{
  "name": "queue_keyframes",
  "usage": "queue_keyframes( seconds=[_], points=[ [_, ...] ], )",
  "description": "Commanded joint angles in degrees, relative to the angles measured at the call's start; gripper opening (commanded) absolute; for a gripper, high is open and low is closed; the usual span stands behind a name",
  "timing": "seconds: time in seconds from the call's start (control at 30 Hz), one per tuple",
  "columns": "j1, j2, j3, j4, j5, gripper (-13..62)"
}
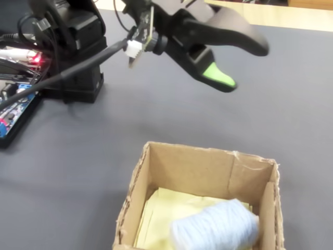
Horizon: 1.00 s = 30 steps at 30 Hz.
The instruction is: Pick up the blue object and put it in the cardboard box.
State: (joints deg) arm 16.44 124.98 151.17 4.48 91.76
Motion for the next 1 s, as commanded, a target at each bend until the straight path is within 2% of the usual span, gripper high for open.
queue_keyframes(
  seconds=[0.0, 0.27, 0.6, 0.97],
  points=[
    [-2.3, 3.6, 0.0, -5.9, 1.9, 33.7],
    [-8.0, 10.4, 13.2, -5.9, 4.7, 33.6],
    [-11.2, 10.7, 24.3, -4.4, 5.3, 33.7],
    [-11.3, 10.7, 27.1, -3.3, 6.3, 33.7]
  ],
)
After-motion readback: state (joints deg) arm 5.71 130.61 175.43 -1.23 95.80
